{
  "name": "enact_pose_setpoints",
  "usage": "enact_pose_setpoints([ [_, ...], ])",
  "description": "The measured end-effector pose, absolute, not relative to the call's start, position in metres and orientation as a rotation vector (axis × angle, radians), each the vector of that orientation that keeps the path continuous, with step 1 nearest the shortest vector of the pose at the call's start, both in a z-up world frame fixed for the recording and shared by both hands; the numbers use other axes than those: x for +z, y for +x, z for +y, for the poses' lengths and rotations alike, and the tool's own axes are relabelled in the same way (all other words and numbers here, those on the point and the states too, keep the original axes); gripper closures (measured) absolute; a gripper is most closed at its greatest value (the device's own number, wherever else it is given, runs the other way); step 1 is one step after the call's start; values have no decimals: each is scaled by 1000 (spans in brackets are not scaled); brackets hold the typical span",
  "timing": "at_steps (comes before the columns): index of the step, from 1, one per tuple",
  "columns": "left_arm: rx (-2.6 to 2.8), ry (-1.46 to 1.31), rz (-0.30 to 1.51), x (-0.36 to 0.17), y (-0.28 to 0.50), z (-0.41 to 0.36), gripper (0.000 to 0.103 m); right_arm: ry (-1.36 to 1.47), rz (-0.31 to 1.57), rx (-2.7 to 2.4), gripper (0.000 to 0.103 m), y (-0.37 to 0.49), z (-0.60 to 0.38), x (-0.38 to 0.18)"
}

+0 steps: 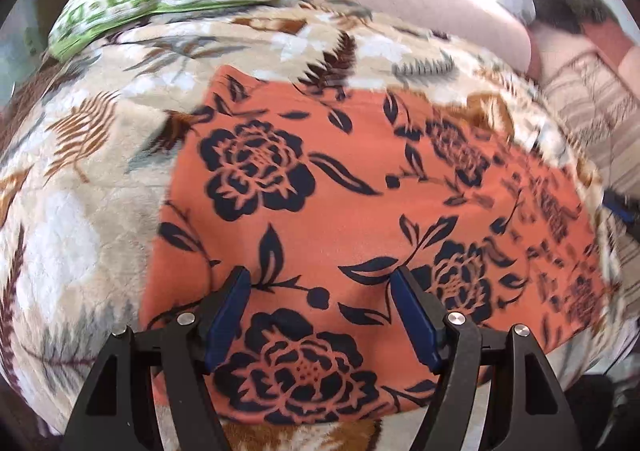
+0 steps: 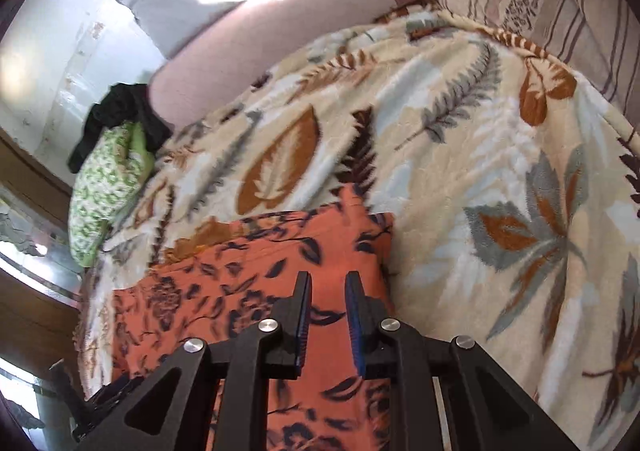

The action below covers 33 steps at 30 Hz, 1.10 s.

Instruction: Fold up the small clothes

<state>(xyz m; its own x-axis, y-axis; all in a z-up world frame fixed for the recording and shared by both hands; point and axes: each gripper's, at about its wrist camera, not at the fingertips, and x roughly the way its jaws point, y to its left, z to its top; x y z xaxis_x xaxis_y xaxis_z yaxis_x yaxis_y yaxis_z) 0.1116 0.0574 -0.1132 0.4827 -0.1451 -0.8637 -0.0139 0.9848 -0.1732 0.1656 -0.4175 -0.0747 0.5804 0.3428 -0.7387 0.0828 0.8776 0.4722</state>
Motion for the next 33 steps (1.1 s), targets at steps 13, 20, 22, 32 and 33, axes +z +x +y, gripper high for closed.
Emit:
enact_pose_setpoints([
  [13, -72, -515, 1035, -104, 56, 167, 30, 455, 1140, 263, 84, 143, -352, -128],
  [20, -156, -606, 1133, -133, 63, 161, 36, 532, 1195, 216, 84, 147, -371, -147],
  [22, -135, -604, 1144, -140, 66, 162, 68, 516, 1201, 211, 84, 149, -369, -148],
  [32, -94, -520, 1204, -146, 74, 157, 86, 517, 1215, 201, 84, 151, -365, -150],
  [33, -113, -581, 1183, -147, 72, 165, 85, 517, 1218, 200, 84, 151, -365, -150],
])
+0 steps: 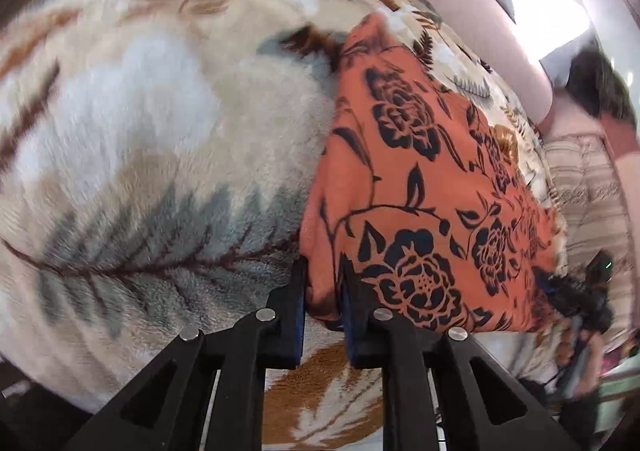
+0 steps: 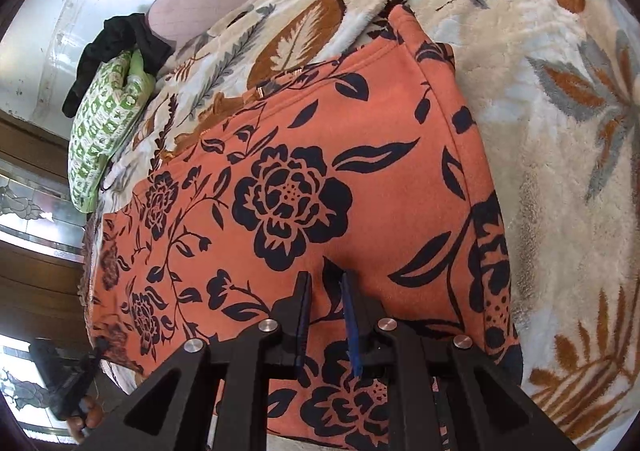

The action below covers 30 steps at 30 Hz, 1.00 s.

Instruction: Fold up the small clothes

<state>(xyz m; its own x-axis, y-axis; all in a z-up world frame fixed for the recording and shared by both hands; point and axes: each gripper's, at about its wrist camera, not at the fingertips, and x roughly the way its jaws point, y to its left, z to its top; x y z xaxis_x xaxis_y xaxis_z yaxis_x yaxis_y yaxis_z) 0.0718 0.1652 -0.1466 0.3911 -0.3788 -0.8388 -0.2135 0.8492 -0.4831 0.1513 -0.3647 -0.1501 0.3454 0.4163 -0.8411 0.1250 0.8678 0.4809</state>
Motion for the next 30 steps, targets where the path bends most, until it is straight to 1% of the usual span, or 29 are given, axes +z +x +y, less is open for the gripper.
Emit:
enact_pose_setpoints([
  [2, -122, -604, 1119, -126, 69, 172, 81, 507, 1222, 203, 84, 151, -365, -149],
  [3, -130, -587, 1074, -114, 69, 174, 72, 504, 1223, 206, 84, 152, -364, -149],
  [4, -144, -567, 1037, -103, 72, 176, 54, 505, 1223, 210, 84, 152, -365, -150],
  [6, -167, -534, 992, -91, 88, 181, 35, 517, 1225, 211, 84, 153, -366, -151],
  [10, -208, -594, 1074, -112, 149, 190, 35, 518, 1223, 215, 84, 152, -365, -151],
  [14, -213, -602, 1183, -150, 185, 179, 36, 526, 1219, 229, 84, 151, -367, -151],
  [15, -213, -596, 1168, -149, 185, 178, 37, 529, 1218, 232, 84, 151, -367, -152],
  [16, -225, -578, 1159, -146, 189, 174, 62, 531, 1219, 237, 84, 151, -368, -152],
  [17, -259, -571, 1188, -146, 197, 170, 87, 531, 1221, 240, 84, 151, -369, -152],
  [18, -265, -568, 1196, -143, 200, 169, 94, 531, 1222, 244, 84, 151, -370, -152],
  [21, -273, -474, 1132, -128, 205, 158, 94, 529, 1224, 253, 84, 151, -372, -153],
  [25, -233, -520, 1191, -157, 209, 169, 92, 544, 1222, 262, 84, 149, -373, -154],
  [28, -250, -493, 1155, -141, 206, 166, 91, 546, 1224, 265, 84, 149, -374, -154],
  [29, -254, -488, 1137, -136, 206, 165, 90, 544, 1226, 265, 84, 149, -374, -154],
  [30, -264, -483, 1122, -131, 207, 165, 83, 544, 1229, 263, 84, 150, -374, -154],
])
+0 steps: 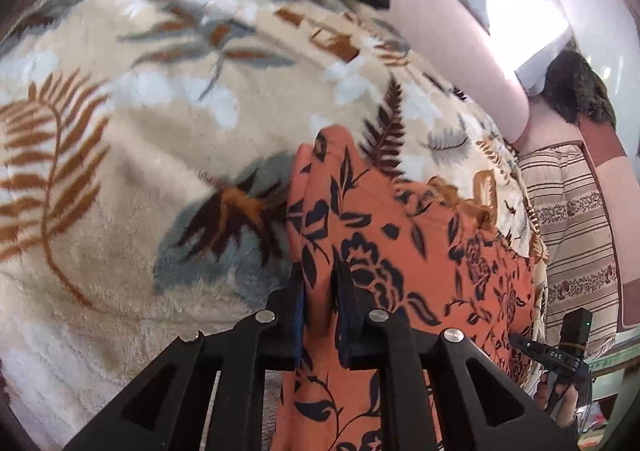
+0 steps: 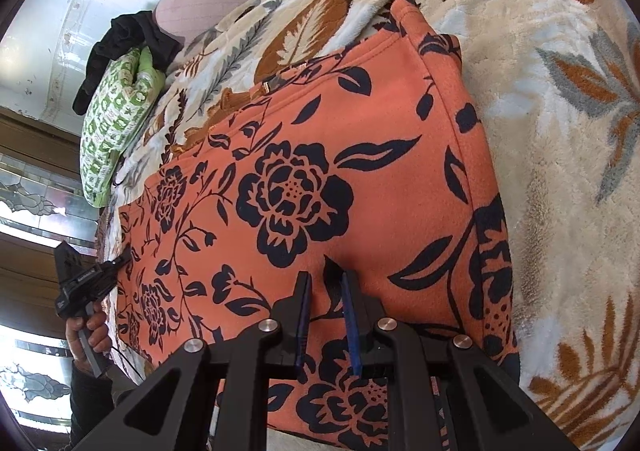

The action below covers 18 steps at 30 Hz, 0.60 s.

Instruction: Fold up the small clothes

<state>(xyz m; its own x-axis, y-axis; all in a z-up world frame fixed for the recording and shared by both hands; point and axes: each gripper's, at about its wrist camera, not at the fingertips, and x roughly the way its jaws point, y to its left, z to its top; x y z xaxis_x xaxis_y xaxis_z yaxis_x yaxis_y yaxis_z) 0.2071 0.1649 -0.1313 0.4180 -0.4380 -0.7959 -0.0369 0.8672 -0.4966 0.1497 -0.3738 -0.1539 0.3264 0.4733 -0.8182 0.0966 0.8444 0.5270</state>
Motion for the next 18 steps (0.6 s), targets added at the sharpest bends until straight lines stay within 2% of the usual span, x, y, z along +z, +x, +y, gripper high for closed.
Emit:
enact_pose_setpoints([
  [1, -269, -489, 1116, -132, 210, 165, 73, 544, 1231, 260, 84, 150, -373, -153],
  [2, -253, -498, 1125, -138, 214, 167, 71, 539, 1234, 257, 84, 151, -373, -153],
  [3, -229, -494, 1158, -147, 219, 168, 71, 532, 1237, 254, 84, 151, -372, -151],
  [4, -227, -496, 1176, -155, 222, 170, 81, 519, 1236, 256, 84, 151, -370, -146],
  [6, -247, -524, 1155, -155, 222, 175, 88, 507, 1209, 294, 84, 152, -365, -133],
  [11, -232, -456, 1147, -151, 220, 169, 88, 529, 1118, 339, 84, 182, -370, -100],
  [16, -189, -462, 1138, -141, 216, 166, 84, 593, 1164, 218, 84, 247, -401, -138],
  [18, -155, -422, 1103, -126, 204, 169, 81, 729, 1159, 181, 85, 256, -427, -160],
])
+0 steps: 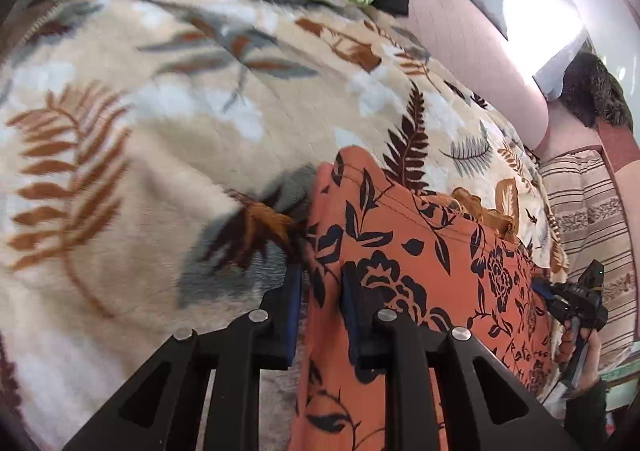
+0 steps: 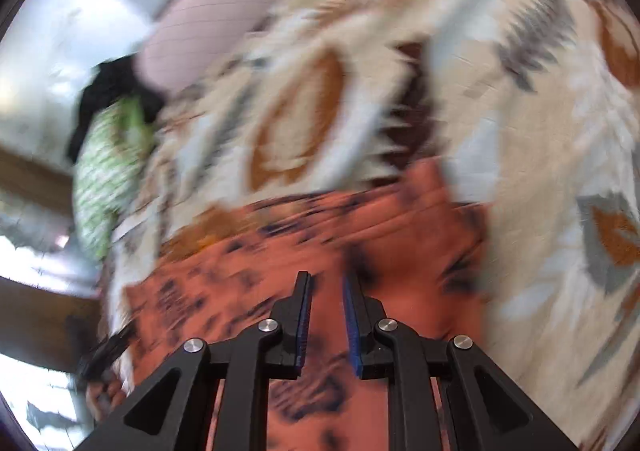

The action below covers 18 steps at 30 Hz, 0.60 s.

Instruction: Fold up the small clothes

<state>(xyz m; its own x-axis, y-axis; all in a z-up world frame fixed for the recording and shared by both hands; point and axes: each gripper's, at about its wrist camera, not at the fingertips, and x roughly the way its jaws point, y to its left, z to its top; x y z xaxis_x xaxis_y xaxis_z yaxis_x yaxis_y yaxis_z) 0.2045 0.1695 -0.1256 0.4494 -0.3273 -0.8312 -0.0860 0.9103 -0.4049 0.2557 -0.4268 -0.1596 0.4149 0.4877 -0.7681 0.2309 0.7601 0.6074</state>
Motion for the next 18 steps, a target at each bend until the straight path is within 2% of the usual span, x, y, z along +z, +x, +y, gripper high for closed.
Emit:
enact_pose_setpoints([
  [1, -148, -402, 1080, -117, 198, 170, 77, 797, 1127, 173, 85, 251, -435, -159],
  [3, -144, -382, 1029, -100, 180, 172, 69, 751, 1090, 171, 84, 242, -434, -145],
  [7, -194, -376, 993, -83, 150, 159, 68, 629, 1100, 194, 84, 227, -429, -141],
  [10, -205, -321, 987, -78, 126, 138, 66, 787, 1088, 131, 85, 214, -446, -154],
  [13, -195, -249, 976, -78, 107, 118, 53, 688, 1060, 150, 84, 193, -430, -127],
  [18, -141, -184, 1024, -95, 93, 92, 53, 631, 1062, 272, 84, 139, -394, -107],
])
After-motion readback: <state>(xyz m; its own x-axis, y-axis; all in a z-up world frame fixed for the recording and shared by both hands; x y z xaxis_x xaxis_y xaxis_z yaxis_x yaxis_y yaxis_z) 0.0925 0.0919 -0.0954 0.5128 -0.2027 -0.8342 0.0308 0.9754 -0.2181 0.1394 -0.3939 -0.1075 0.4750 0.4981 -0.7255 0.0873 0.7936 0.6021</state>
